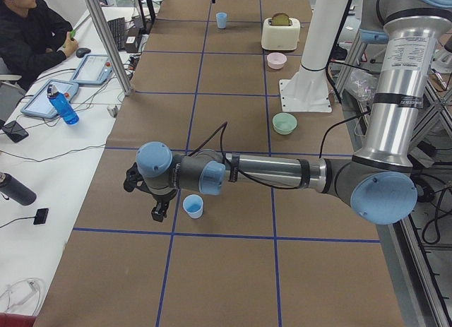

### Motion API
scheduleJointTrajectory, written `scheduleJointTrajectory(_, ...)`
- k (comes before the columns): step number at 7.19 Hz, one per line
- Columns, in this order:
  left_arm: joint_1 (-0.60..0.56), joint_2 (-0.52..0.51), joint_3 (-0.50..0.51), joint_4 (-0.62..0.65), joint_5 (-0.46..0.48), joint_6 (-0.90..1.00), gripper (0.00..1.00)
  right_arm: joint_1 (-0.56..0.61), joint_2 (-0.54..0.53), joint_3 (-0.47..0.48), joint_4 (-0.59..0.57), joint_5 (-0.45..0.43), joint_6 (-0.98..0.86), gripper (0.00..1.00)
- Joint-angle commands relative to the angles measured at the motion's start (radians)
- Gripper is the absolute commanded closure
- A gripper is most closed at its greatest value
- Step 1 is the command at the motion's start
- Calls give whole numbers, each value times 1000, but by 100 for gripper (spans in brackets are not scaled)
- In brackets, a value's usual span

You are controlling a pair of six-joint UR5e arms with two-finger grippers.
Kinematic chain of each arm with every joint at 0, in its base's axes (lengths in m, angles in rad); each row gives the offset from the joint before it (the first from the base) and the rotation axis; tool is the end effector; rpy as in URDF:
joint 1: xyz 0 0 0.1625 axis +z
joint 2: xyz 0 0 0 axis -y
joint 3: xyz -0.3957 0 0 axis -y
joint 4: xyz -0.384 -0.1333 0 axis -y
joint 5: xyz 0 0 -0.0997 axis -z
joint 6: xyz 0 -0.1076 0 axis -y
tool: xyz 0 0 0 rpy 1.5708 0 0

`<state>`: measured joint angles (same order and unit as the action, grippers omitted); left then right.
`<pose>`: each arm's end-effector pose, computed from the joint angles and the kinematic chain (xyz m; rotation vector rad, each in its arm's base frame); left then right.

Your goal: Stack blue cups with both arms

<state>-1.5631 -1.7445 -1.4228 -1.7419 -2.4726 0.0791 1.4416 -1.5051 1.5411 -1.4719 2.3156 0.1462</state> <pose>-0.0446 -0.5634 0.5883 0.2154 0.8925 0.1693 -0.0070 -0.5226 0.6085 0.0253 -0.7542 -0.0340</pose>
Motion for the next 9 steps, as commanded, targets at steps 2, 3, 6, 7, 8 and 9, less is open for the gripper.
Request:
scheduleJointTrajectory(2,95,-26,112,-215,87,-168,2,-12,-17,7,12,1,10,0)
scheduleJointTrajectory(3,101,-27,134,-241,93,-180,2,-12,-17,10,12,1,12,0)
scheduleJointTrajectory(6,133,2,130,-327,93,-270,2,-12,-46,37,12,2,12,0)
scheduleJointTrajectory(7,162,23,131,-394,95,-321,2,-12,-59,48,12,2,10,0)
scheduleJointTrajectory(8,175,37,127,-440,95,-372,2,-12,-61,48,12,2,10,0)
scheduleJointTrajectory(9,190,63,128,-499,96,-396,2,-12,-61,48,12,2,12,0)
